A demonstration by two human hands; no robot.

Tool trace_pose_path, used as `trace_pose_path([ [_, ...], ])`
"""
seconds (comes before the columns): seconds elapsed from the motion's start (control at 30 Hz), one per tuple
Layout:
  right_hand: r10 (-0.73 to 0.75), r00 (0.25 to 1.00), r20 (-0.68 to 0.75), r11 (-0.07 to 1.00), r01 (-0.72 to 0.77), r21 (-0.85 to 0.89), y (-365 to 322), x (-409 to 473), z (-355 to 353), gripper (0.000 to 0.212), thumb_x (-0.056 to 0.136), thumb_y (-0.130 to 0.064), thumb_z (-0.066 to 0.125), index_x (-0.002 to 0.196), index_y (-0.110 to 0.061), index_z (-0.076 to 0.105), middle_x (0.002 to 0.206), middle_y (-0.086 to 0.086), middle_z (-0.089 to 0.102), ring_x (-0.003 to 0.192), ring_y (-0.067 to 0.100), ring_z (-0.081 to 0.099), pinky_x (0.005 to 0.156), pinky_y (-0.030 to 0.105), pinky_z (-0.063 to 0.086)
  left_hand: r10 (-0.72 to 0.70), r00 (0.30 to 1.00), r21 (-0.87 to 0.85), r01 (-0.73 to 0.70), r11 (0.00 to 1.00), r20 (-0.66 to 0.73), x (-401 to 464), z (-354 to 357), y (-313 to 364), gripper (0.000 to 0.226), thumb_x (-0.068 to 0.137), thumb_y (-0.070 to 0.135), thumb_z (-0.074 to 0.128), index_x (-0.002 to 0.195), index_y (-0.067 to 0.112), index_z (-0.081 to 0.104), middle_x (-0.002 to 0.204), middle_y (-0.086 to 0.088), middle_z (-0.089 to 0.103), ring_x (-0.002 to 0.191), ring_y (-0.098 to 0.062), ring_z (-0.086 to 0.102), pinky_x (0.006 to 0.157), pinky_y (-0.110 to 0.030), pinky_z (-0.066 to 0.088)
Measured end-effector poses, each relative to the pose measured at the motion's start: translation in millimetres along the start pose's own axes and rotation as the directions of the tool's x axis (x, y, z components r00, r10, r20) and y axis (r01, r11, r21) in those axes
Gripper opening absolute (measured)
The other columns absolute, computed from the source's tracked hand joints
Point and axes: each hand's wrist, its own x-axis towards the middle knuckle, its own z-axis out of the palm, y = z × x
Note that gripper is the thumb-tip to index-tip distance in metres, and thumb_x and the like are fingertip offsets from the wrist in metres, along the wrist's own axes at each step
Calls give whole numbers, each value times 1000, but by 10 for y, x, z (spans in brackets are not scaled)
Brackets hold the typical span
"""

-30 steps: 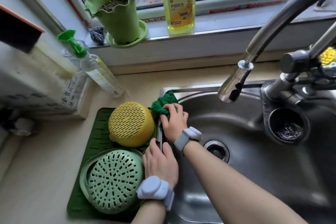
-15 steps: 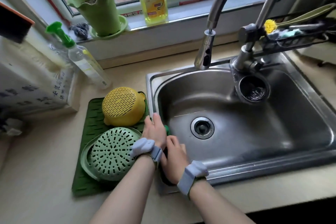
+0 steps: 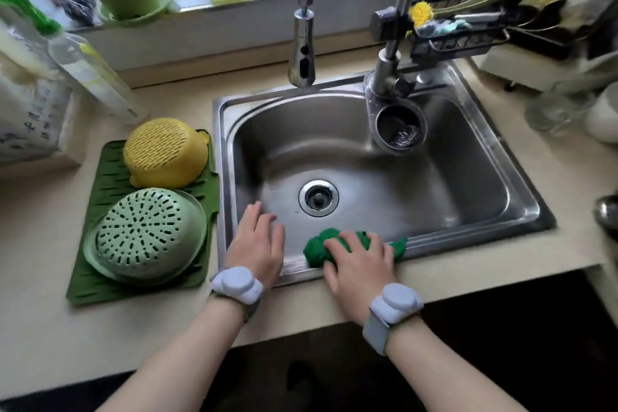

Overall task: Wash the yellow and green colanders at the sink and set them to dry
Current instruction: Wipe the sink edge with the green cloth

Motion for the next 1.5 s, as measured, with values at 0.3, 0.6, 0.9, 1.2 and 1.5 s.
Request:
trace_pose_path([
  [0.3,435,900,-42,897,-437,-65,2512,175,-470,31,88,-36,45,115,-31,59,135,-5,49,117,37,35,98,50,30,92,991,24,-95,995,97,-49,885,1237,40,98,38,35,115,13,61,118,-4,61,112,-25,55,86,-32,40],
  [0.6,205,978,-40,978,-206,-33,2933,1345,-468,25,89,-34,54,113,-32,59,140,-6,43,119,38,32,97,50,29,-22,998,144,14,989,52,41,1220,1454,22,95,44,36,101,32,54,106,11,55,101,-18,57,73,-32,47],
  [0.9,128,991,39,990,-126,-58,2992,2083,-522,29,94,-37,45,122,-32,53,144,-5,36,123,38,28,100,48,28,-2,998,153,12,988,-63,73,1326,1426,20,97,41,40,82,30,48,90,10,54,90,-17,59,66,-30,42],
  [1.2,74,997,1,994,-74,-78,2994,2305,-432,29,93,-34,48,121,-30,54,143,-3,38,123,39,29,100,48,29,-14,996,195,31,980,-87,98,1314,1473,23,98,41,40,87,28,54,93,12,58,91,-12,58,65,-26,35],
  [1.5,313,946,-90,950,-309,54,2734,504,-362,21,85,-34,54,102,-27,64,125,-3,55,111,35,35,90,45,29,-29,998,157,38,987,-56,81,1268,1531,24,99,39,38,88,26,56,92,8,59,95,-18,56,67,-29,35],
])
